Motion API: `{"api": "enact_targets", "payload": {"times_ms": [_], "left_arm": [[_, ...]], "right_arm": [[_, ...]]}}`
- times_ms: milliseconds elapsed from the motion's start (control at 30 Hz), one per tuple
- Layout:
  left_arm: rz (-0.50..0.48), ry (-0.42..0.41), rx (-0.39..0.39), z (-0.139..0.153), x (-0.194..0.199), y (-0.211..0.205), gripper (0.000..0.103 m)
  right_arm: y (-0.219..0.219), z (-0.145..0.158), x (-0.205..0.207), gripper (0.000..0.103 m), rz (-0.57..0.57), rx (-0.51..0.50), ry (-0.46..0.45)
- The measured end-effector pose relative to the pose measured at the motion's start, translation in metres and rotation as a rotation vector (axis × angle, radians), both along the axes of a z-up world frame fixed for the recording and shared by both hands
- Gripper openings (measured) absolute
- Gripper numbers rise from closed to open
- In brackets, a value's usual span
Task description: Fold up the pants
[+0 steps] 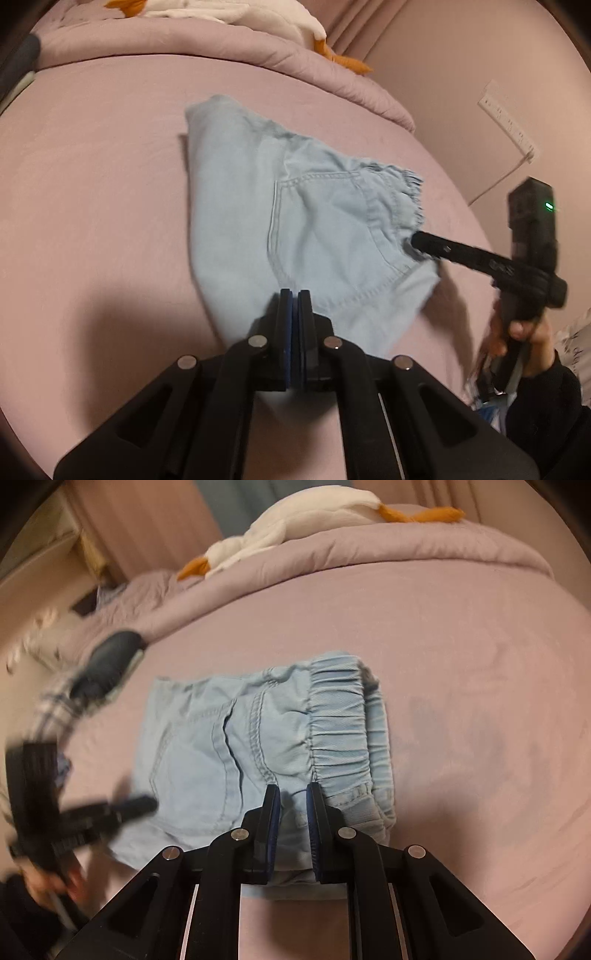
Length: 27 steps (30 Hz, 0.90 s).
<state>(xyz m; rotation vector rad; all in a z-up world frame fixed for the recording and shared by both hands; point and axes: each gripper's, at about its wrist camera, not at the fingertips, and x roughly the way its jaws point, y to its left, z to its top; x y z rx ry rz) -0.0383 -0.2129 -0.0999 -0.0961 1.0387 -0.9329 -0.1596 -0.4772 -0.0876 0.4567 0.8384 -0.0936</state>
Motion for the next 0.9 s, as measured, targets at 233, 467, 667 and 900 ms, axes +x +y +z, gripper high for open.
{"api": "enact_targets", "payload": {"times_ms": [233,467,667,900], "left_arm": [[-0.003,0.049,0.008,-0.002,-0.012,0.012,0.003],[-0.002,0.079,0.026,0.001,-0.009,0.01,0.003],[-0.018,0.032,0.088,0.005,-0.01,-0.007,0.003],[-0.023,-0.014,0.131,0.01,-0.016,-0.02,0.003]], "right_arm": [[0.029,0.031,0.028,0.016,0.117,-0.009,-0.032],[0.07,0.035,0.121,0.02,0.337,-0.004,0.005],[0.091,0.004,0.16,0.02,0.418,-0.046,0.148],[0.079,0.008,0.153,0.02,0.331,-0.024,0.109]]}}
